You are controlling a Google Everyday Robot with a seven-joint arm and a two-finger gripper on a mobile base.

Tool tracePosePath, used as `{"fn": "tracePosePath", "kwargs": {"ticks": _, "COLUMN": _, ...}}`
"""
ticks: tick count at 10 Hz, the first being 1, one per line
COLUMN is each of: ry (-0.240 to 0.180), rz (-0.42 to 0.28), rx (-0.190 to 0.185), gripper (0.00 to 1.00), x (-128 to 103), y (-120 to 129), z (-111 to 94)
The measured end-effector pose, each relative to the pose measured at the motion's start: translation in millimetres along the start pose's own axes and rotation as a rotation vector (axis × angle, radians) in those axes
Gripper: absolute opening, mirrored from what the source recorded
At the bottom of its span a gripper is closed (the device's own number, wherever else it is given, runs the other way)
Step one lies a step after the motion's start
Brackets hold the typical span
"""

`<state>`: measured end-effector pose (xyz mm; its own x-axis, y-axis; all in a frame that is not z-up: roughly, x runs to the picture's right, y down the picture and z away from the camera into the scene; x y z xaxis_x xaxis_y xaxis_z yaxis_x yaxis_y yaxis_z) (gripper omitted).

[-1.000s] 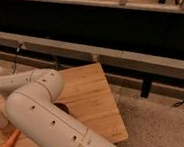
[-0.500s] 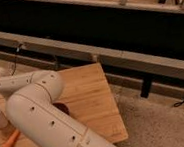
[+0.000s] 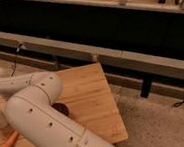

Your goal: Place the white sponge in the ceramic cup

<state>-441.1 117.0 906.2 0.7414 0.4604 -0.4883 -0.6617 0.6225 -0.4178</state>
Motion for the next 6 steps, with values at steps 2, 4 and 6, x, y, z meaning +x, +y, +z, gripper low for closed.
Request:
{"fn": "tracePosePath", "kwargs": {"ticks": 2, "ry": 0.012, "rz": 0.005, "rx": -0.001, "gripper": 0.03, "x": 1.7, "y": -2.7, "z": 0.8}}
{"fn": "tracePosePath", "kwargs": {"ticks": 4, "ry": 0.019, "rz": 0.035, "rx": 0.0, "gripper": 0.03, "x": 4.2, "y": -12.5, "z": -4.6}}
{"fn": "tracePosePath", "kwargs": {"ticks": 6, "ry": -0.003, "rz": 0.098, "rx": -0.002, "gripper": 0.03, "x": 5.4, "y": -31.1, "z": -27.3}}
